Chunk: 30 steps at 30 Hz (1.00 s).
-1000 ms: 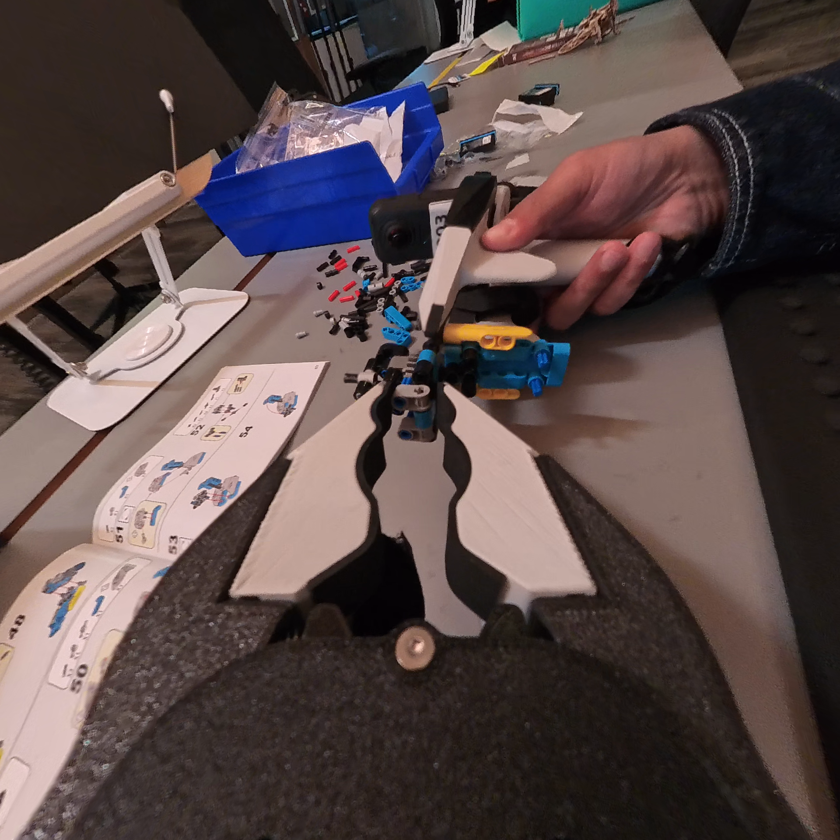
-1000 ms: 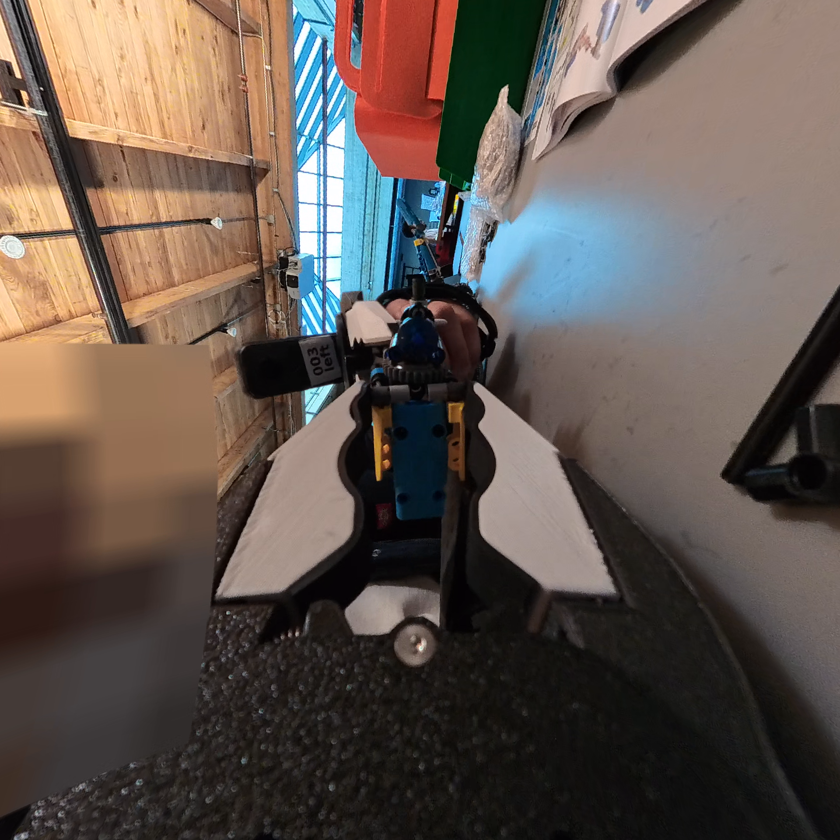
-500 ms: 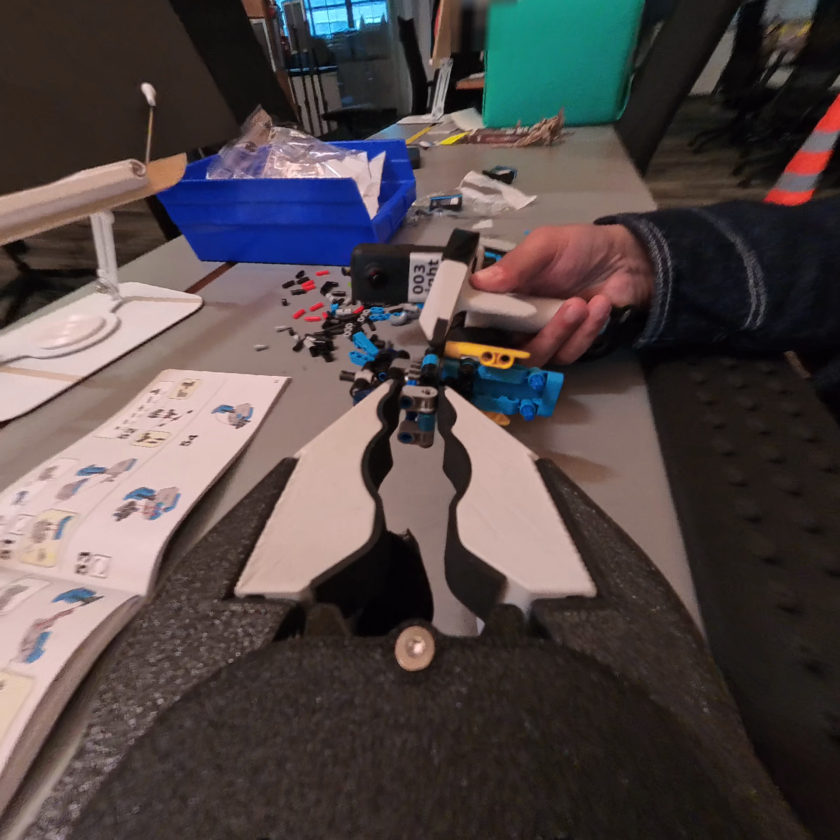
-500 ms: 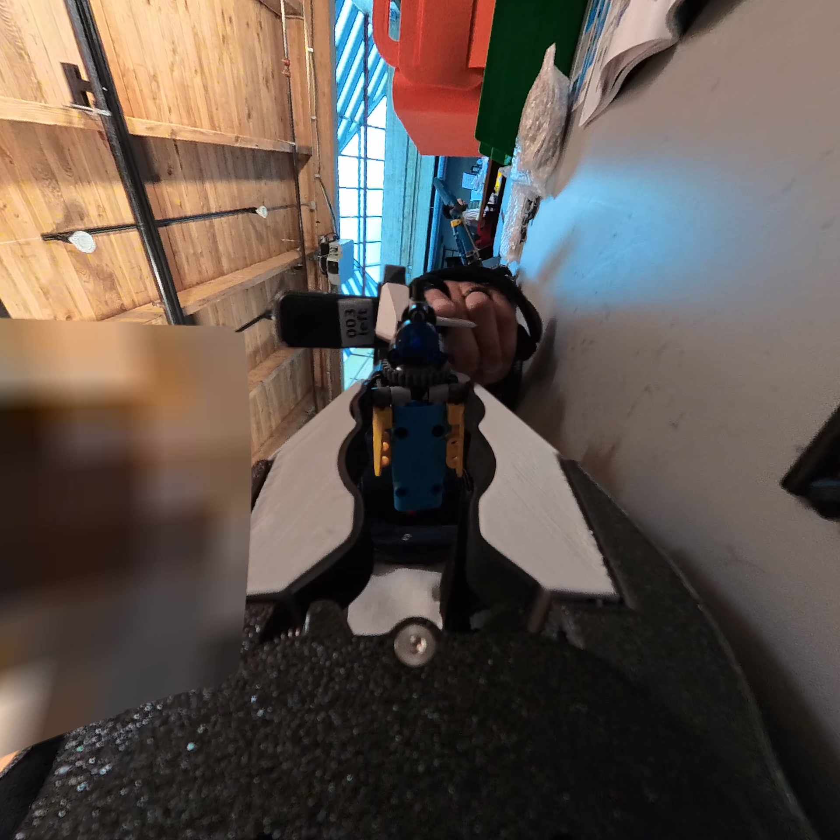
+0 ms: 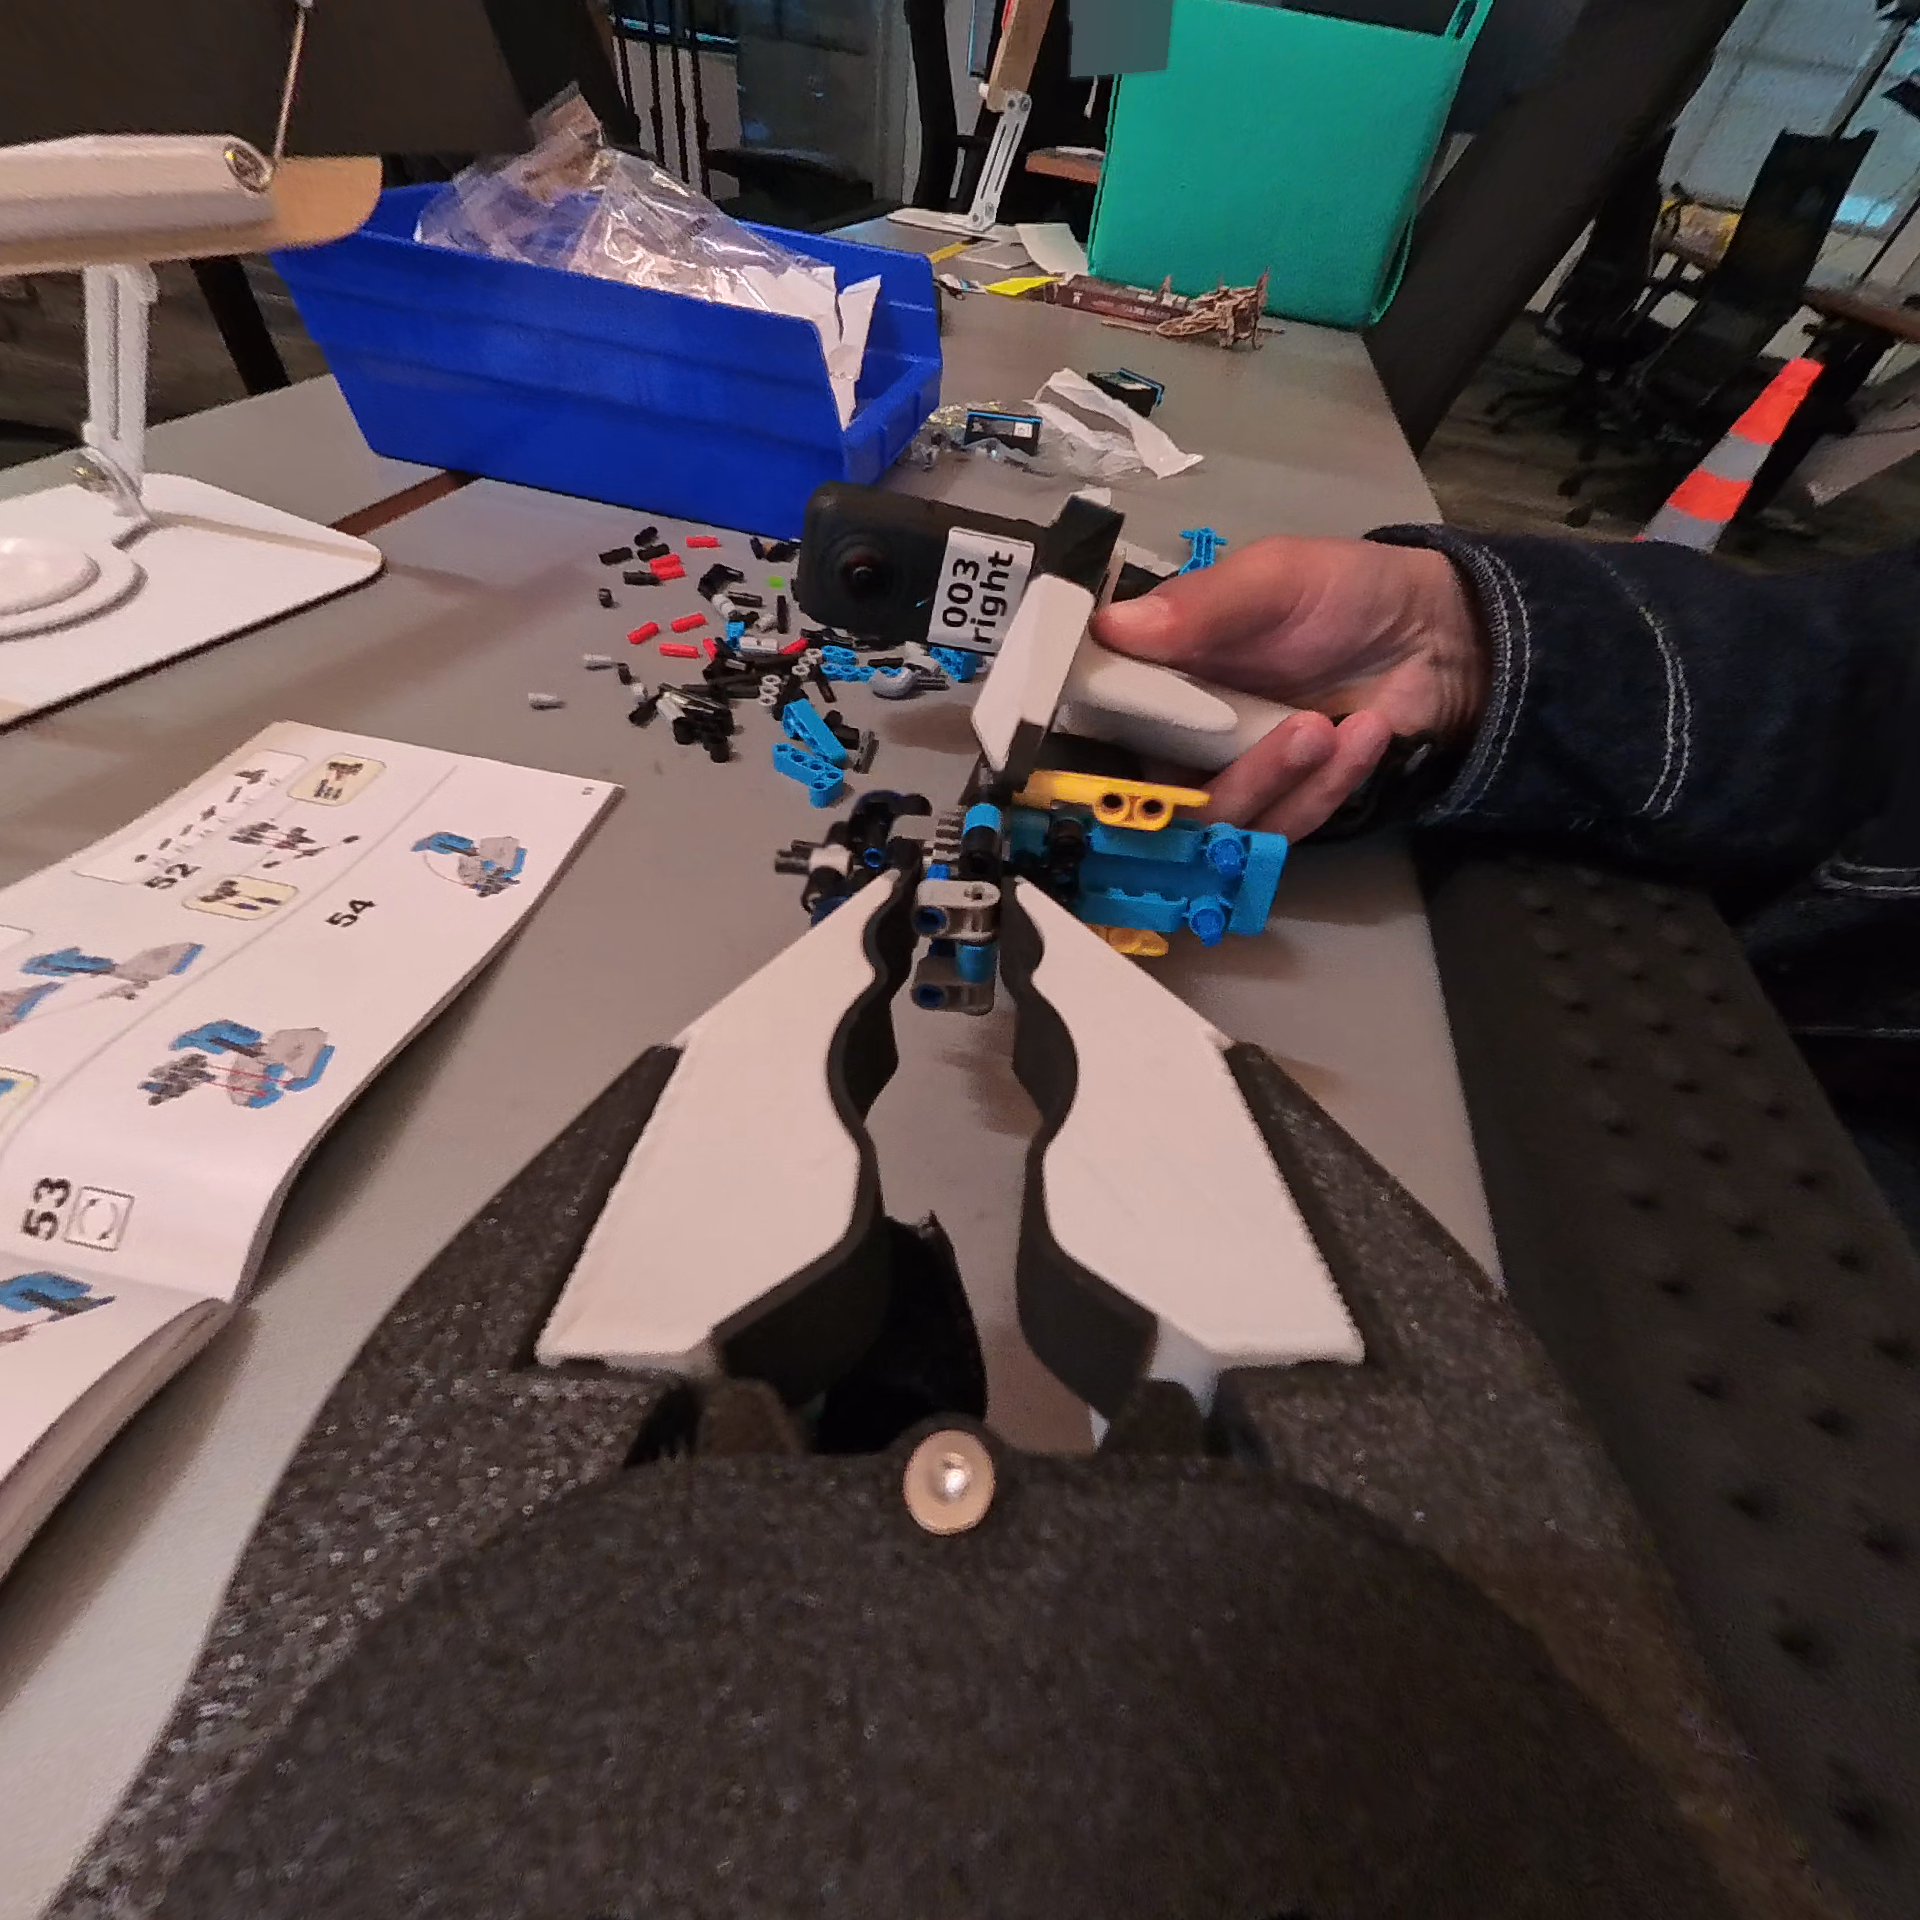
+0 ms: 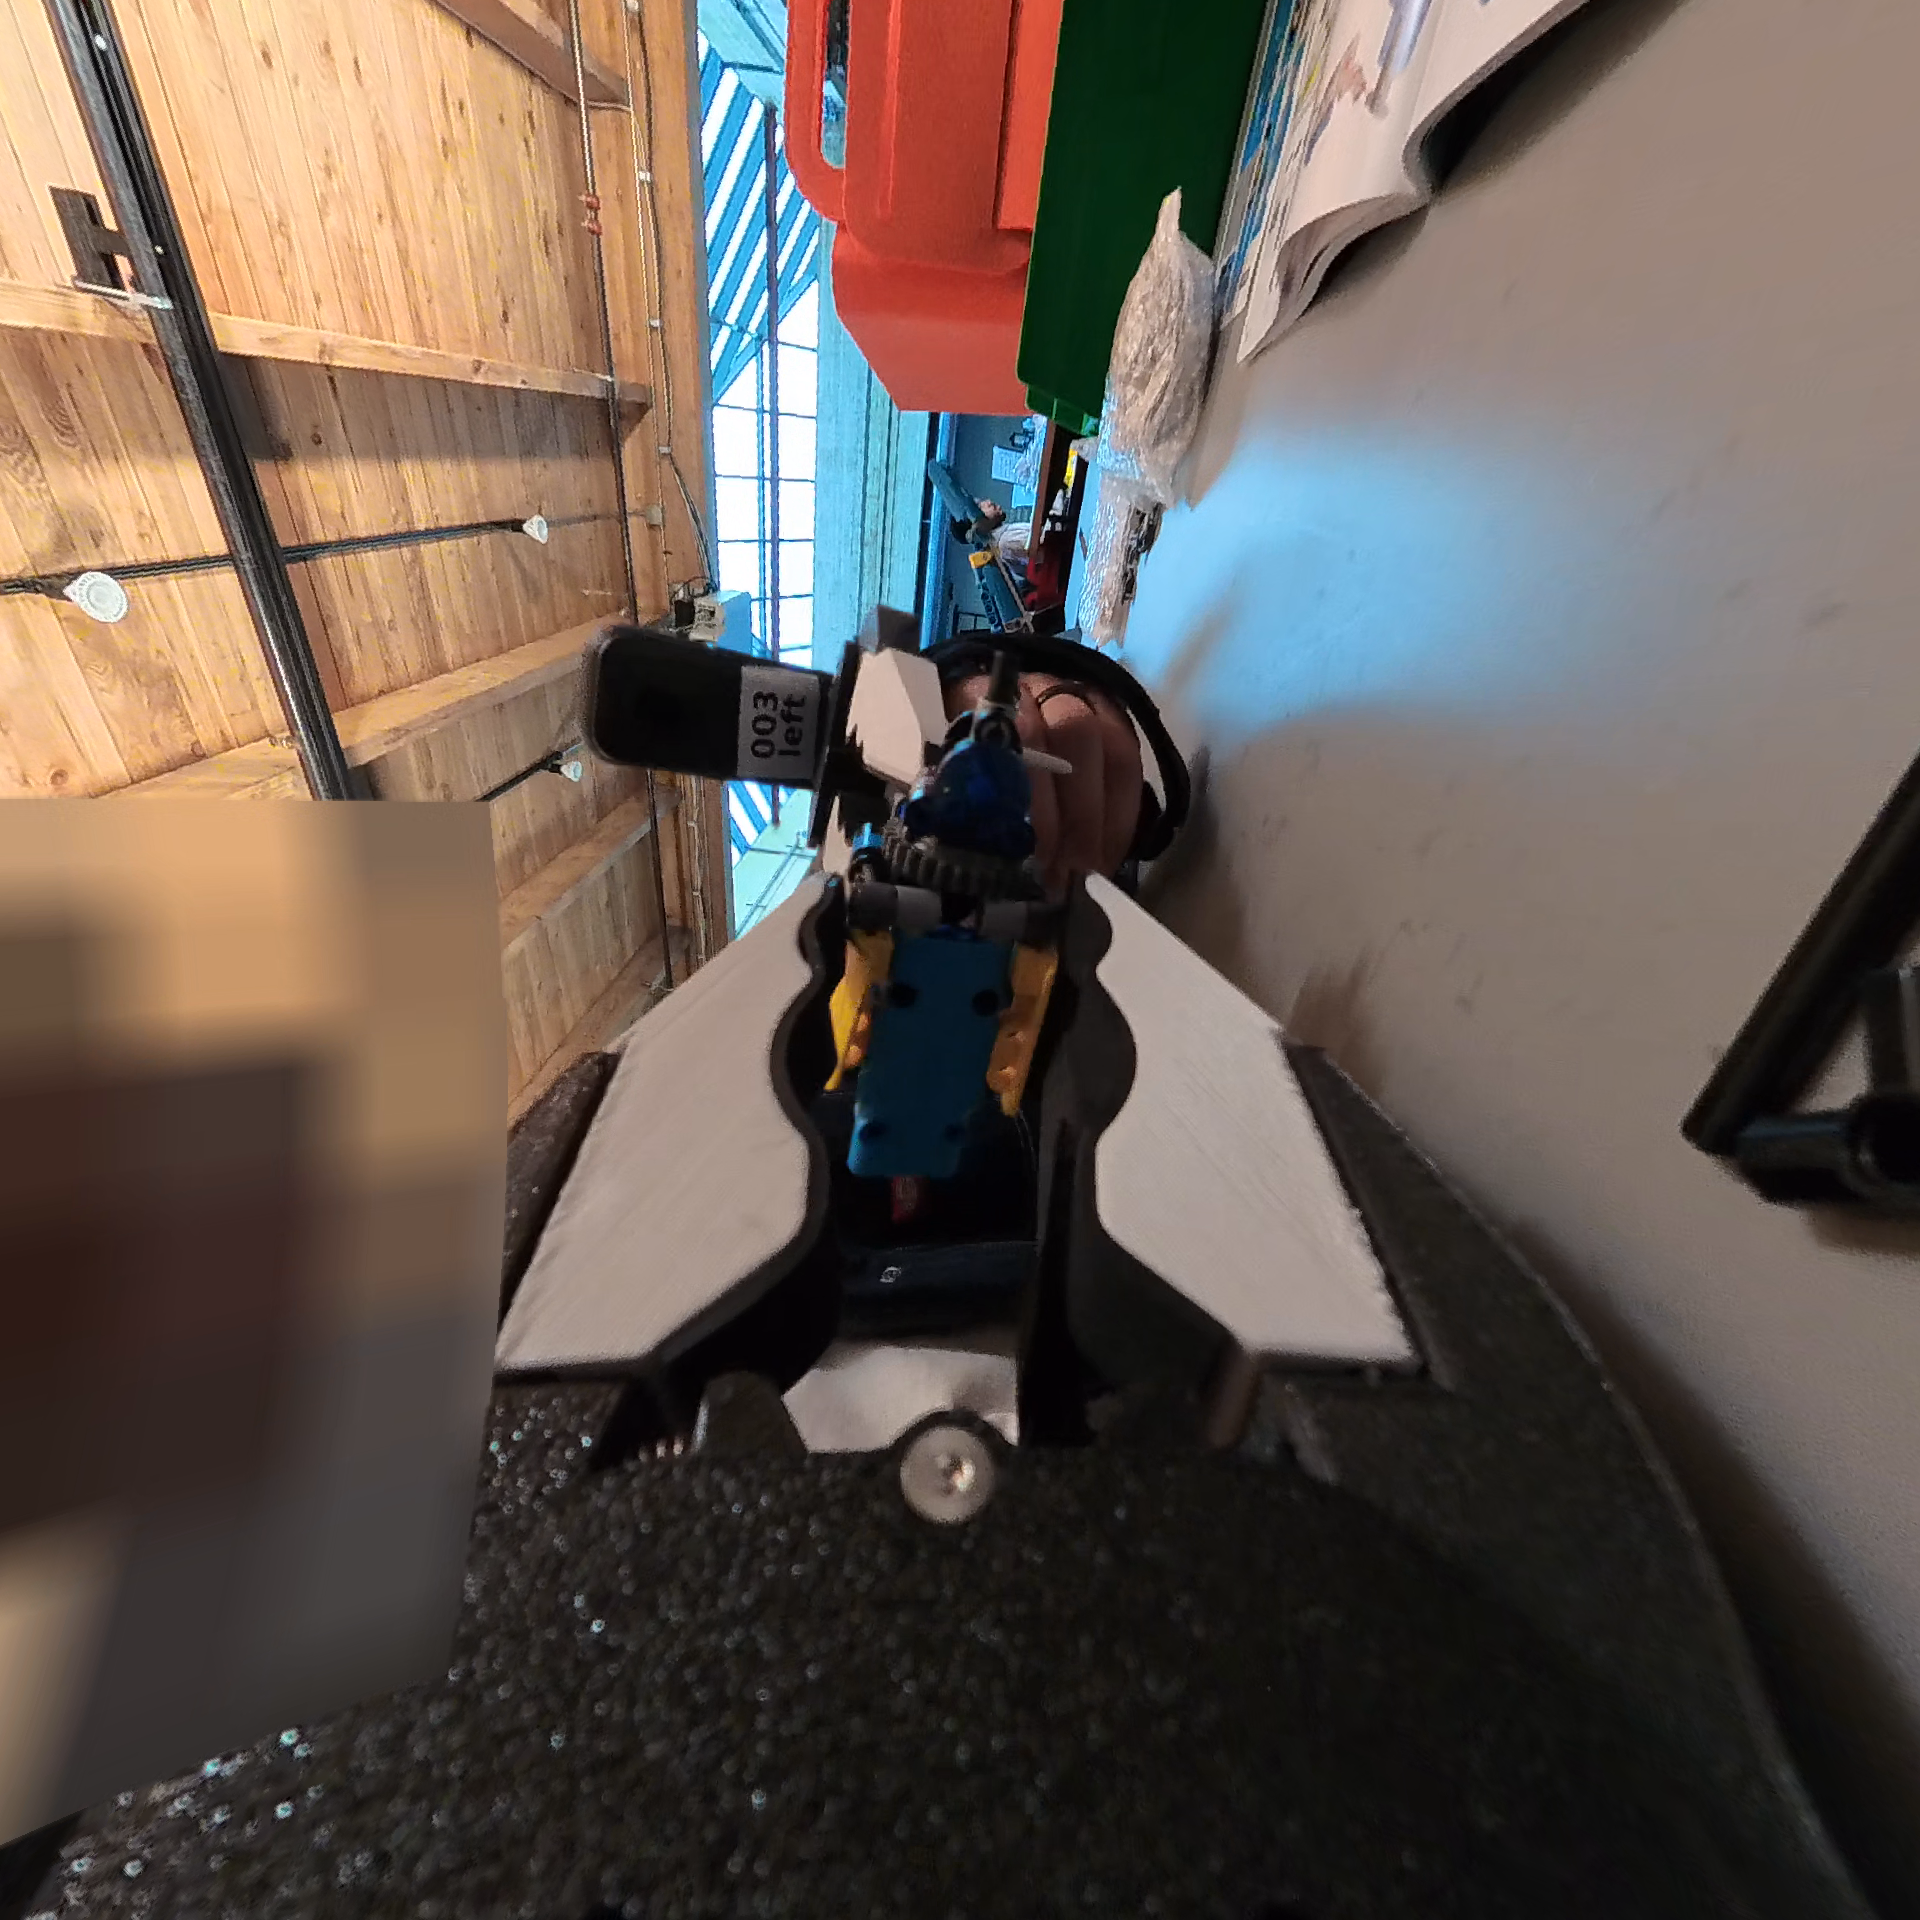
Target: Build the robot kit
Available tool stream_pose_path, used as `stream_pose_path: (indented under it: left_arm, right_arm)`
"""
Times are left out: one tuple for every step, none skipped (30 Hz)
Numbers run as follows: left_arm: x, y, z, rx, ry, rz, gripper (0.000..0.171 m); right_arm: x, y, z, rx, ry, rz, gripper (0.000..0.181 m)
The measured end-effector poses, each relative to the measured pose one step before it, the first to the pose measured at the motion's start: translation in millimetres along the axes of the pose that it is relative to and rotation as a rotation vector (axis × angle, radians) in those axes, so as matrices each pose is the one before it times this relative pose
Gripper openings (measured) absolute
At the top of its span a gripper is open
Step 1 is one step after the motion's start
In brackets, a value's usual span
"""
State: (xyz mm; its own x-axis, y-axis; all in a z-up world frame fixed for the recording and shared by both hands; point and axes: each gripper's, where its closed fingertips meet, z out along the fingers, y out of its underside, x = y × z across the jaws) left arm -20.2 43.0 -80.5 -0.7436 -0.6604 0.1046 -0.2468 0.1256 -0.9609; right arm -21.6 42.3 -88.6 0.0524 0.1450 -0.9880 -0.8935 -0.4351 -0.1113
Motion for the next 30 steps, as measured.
stream_pose_path:
  left_arm:
    - [0.31, 0.5, 0.17, -0.00584, -0.0067, 0.0193, 0.015]
    - [0.7, -0.13, 0.08, -0.00318, -0.0013, 0.0109, 0.015]
    - [0.47, -0.84, -0.24, 0.00329, 0.0019, -0.001, 0.015]
    - [-0.12, -0.67, -0.33, 0.00321, 0.0021, -0.0055, 0.015]
    - [-0.86, -0.02, -0.35, 0.0002, -0.0007, -0.0049, 0.015]
    - [-1.6, -0.03, -0.6, 0.00215, -0.0036, -0.006, 0.015]
    - [-1.3, -0.45, -0.77, 0.00462, 0.0003, -0.0104, 0.015]
    - [-1.37, -0.43, -0.81, 0.00448, 0.002, -0.0161, 0.015]
    - [-2.18, -0.91, -1.1, 0.00726, -0.0016, -0.0193, 0.015]
    - [-2.05, -1.54, -1.28, 0.01053, 0.0013, -0.0243, 0.015]
    - [-2.38, -1.7, -1.29, 0.01248, 0.0029, -0.0332, 0.015]
    - [-3.38, -2.12, -1.6, 0.01684, -0.0002, -0.0433, 0.015]
    - [-3.36, -2.82, -1.73, 0.02182, 0.0042, -0.0557, 0.015]
    - [-3.06, -3.57, -1.92, 0.02715, 0.0105, -0.0689, 0.015]
    - [-3.44, -4.25, -2.07, 0.03289, 0.0098, -0.0781, 0.015]
    - [-2.4, -4.66, -2.05, 0.03623, 0.015, -0.0813, 0.015]
    - [-1.45, -4.45, -1.72, 0.03579, 0.0195, -0.0812, 0.015]
    - [-1.51, -3.99, -1.57, 0.03567, 0.0143, -0.0775, 0.015]
    - [-0.85, -3.3, -1.27, 0.03296, 0.0161, -0.0705, 0.015]
    - [0.06, -2.44, -0.91, 0.02807, 0.0178, -0.0621, 0.015]
    - [-0.5, -2.34, -0.9, 0.0283, 0.0116, -0.0535, 0.015]
    - [-0.26, -1.79, -0.92, 0.02357, 0.0122, -0.0462, 0.015]
    - [-0.19, -0.98, -0.47, 0.01655, 0.0127, -0.042, 0.015]
    - [-1.13, -0.81, -0.73, 0.0167, 0.0054, -0.0393, 0.015]
    - [-0.98, -0.7, -0.76, 0.01423, 0.0063, -0.036, 0.015]
    - [0.19, -0.23, -0.44, 0.00952, 0.0129, -0.0332, 0.015]
    - [-0.13, -0.83, -0.66, 0.01184, 0.0071, -0.026, 0.015]
    - [-0.66, -1.02, -0.74, 0.01427, -0.0013, -0.0151, 0.015]
    - [0.42, -0.57, -0.51, 0.00919, 0.0031, -0.0106, 0.015]
    - [1.14, -0.11, 0.12, 0.00533, 0.0071, -0.0099, 0.015]
  right_arm:
    - [0.82, -0.39, -0.16, 0.0028, 0.0023, 0.0039, 0.04]
    - [0.1, 0.73, -0.21, -0.0036, -0.0014, 0.0014, 0.04]
    - [-1.07, 0.22, -0.09, -0.0006, -0.0066, 0.0018, 0.04]
    - [-0.93, -0.3, 0.09, 0.0023, -0.0047, 0.0008, 0.04]
    - [0.24, -0.74, 0.12, 0.0044, 0.0013, 0.0006, 0.04]
    - [0.69, -1.34, -0.48, 0.0067, 0.0026, 0.0015, 0.041]
    - [-0.3, -2.49, -1.39, 0.0132, -0.0035, 0.0045, 0.045]
    - [-1.13, -2.95, -2.0, 0.0166, -0.0083, 0.0051, 0.047]
    - [-0.36, -3.18, -2.17, 0.0169, -0.002, 0.0003, 0.049]
    - [-0.21, -3.3, -2.15, 0.018, 0.0043, -0.0084, 0.05]
    - [-1.41, -3.65, -1.89, 0.0196, 0.0055, -0.0203, 0.05]
    - [-3.41, -4.42, -1.94, 0.0237, 0.003, -0.0348, 0.05]
    - [-5.25, -5.32, -2.04, 0.0275, 0.0042, -0.0547, 0.051]
    - [-5.89, -5.92, -2.17, 0.0287, 0.0139, -0.0764, 0.05]
    - [-6.14, -7.68, -2.67, 0.0379, 0.0242, -0.0989, 0.044]
    - [-5.72, -8.29, -2.77, 0.0398, 0.0376, -0.1175, 0.044]
    - [-3.55, -6.43, -2.14, 0.0282, 0.0561, -0.1342, 0.042]
    - [-1.44, -3.57, -0.95, 0.0131, 0.0643, -0.1419, 0.041]
    - [-1.8, -0.27, 0.87, -0.0028, 0.0583, -0.1359, 0.042]
    - [-5.24, 1.56, 2.6, -0.0104, 0.0392, -0.1277, 0.045]
    - [-7.94, 2.26, 3.97, -0.0137, 0.0256, -0.1276, 0.048]
    - [-6.21, 3.5, 4.57, -0.0231, 0.0383, -0.1251, 0.054]
    - [-3.58, 5.65, 4.19, -0.0426, 0.0562, -0.1313, 0.056]
    - [-2.19, 4.6, 3.97, -0.04, 0.0653, -0.1215, 0.055]
    - [-3.41, 2.33, 3.29, -0.0259, 0.0552, -0.1036, 0.058]
    - [-2.17, 1.21, 2.6, -0.0191, 0.0604, -0.0807, 0.06]
    - [1.42, -0.04, 1.78, -0.0109, 0.0773, -0.0617, 0.058]
    - [-2.38, -1.42, 1.28, -0.0036, 0.0428, -0.0542, 0.057]
    - [-3.95, -2.52, 1.21, 0.0, 0.0213, -0.0396, 0.058]
    - [-2.13, -2.87, 1.61, 0.0026, 0.0231, -0.0167, 0.057]
